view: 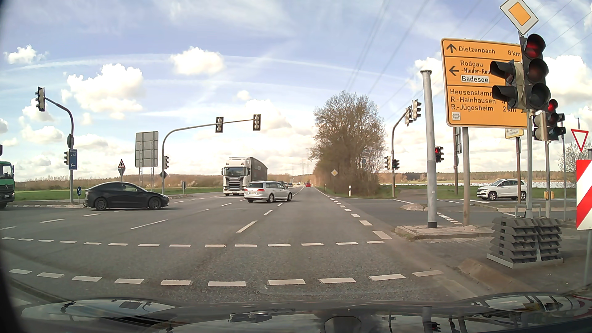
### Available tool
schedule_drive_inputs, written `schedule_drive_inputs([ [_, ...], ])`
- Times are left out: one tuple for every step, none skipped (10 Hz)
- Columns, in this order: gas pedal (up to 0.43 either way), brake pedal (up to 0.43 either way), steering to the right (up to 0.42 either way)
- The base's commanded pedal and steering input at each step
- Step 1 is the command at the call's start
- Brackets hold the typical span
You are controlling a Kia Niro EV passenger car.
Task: Follow the waypoints while adhering to traffic rules and regulations
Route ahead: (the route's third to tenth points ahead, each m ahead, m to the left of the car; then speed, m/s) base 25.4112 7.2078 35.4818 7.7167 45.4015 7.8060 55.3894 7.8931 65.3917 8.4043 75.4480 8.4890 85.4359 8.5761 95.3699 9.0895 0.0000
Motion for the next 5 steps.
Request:
schedule_drive_inputs([
  [0.000,0.305,-0.004],
  [0.000,0.305,-0.004],
  [0.000,0.305,-0.004],
  [0.000,0.305,-0.004],
  [0.000,0.305,-0.004],
])
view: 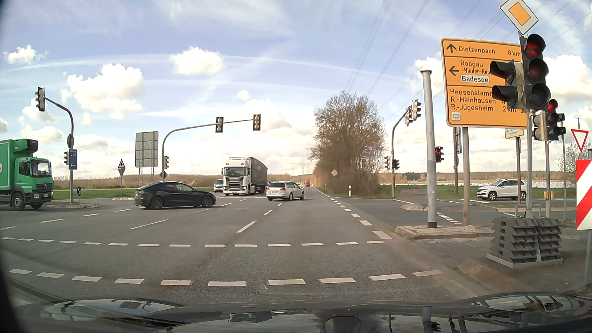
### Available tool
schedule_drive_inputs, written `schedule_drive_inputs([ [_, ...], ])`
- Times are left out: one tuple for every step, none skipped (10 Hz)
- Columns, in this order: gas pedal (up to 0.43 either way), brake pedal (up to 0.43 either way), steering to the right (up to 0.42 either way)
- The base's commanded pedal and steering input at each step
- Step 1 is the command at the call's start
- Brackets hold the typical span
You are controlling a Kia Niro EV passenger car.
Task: Follow the waypoints while adhering to traffic rules and regulations
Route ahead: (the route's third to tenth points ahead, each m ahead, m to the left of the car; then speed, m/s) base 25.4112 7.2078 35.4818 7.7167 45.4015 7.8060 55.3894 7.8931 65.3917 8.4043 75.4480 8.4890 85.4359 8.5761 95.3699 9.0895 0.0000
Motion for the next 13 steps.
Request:
schedule_drive_inputs([
  [0.000,0.305,-0.004],
  [0.000,0.305,-0.004],
  [0.000,0.311,-0.004],
  [0.000,0.311,-0.004],
  [0.000,0.311,-0.004],
  [0.000,0.311,-0.004],
  [0.000,0.311,-0.004],
  [0.000,0.311,-0.004],
  [0.000,0.311,-0.004],
  [0.000,0.305,-0.004],
  [0.000,0.305,-0.004],
  [0.000,0.305,-0.004],
  [0.000,0.305,-0.004],
])
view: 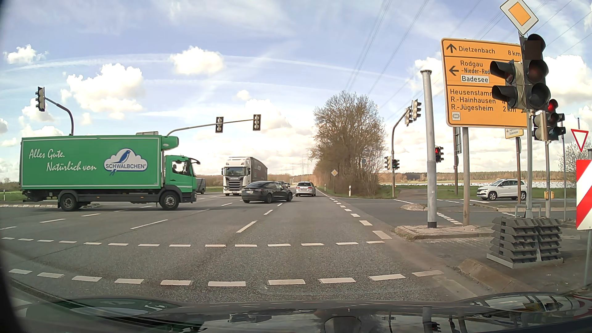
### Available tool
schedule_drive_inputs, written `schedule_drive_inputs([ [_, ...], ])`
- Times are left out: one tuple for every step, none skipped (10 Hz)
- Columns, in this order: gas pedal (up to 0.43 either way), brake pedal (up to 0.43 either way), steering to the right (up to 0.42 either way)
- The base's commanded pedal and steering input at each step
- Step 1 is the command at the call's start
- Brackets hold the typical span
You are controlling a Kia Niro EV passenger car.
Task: Follow the waypoints while adhering to traffic rules and regulations
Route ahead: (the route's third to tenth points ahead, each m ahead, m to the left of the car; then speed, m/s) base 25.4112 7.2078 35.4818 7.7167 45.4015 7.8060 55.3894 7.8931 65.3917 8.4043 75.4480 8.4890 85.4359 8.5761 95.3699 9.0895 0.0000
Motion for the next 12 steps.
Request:
schedule_drive_inputs([
  [0.000,0.305,-0.004],
  [0.000,0.305,-0.004],
  [0.000,0.305,-0.004],
  [0.000,0.305,-0.004],
  [0.000,0.305,-0.004],
  [0.000,0.305,-0.004],
  [0.000,0.305,-0.004],
  [0.000,0.305,-0.004],
  [0.000,0.305,-0.004],
  [0.000,0.305,-0.004],
  [0.000,0.305,-0.004],
  [0.000,0.305,-0.004],
])
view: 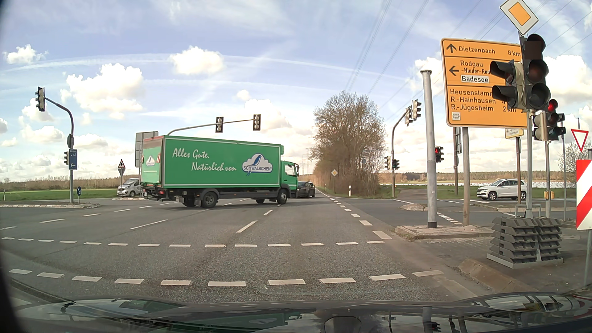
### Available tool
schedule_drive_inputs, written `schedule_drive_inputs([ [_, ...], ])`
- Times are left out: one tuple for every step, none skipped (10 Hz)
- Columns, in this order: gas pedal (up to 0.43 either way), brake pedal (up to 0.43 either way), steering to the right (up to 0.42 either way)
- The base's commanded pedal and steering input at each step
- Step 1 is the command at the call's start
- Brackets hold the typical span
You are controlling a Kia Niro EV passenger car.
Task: Follow the waypoints while adhering to traffic rules and regulations
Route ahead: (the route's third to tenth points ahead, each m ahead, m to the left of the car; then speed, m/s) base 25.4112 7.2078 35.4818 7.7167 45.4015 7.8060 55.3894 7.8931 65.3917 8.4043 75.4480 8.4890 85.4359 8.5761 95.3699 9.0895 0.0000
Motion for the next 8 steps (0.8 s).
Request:
schedule_drive_inputs([
  [0.000,0.305,-0.004],
  [0.000,0.311,-0.004],
  [0.000,0.311,-0.004],
  [0.000,0.311,-0.004],
  [0.000,0.311,-0.004],
  [0.000,0.311,-0.004],
  [0.000,0.311,-0.004],
  [0.000,0.311,-0.004],
])
